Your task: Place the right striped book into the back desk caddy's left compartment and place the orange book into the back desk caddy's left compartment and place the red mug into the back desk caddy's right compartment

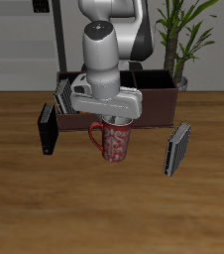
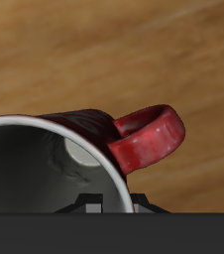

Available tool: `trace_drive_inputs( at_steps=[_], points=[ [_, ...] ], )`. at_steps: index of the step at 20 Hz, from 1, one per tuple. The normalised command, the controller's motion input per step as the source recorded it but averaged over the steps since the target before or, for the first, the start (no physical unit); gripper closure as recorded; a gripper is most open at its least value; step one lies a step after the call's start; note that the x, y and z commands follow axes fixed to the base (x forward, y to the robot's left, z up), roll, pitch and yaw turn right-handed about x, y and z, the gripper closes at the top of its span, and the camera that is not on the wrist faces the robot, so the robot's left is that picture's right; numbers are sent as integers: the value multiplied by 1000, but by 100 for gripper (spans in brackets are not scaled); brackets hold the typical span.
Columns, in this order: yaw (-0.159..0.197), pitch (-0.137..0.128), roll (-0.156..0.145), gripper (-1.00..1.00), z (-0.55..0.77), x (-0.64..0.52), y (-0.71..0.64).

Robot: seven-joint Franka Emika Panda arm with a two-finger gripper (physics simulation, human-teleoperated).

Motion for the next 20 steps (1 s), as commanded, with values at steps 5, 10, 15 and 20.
trace_drive_inputs(
  at_steps=[5,10,15,20],
  points=[
    [80,-40,-38,100,628,-285,-113],
    [44,-36,-23,100,448,-260,-90],
    [32,-45,-38,100,432,-202,-45],
    [6,-38,3,100,351,-142,6]
  ],
)
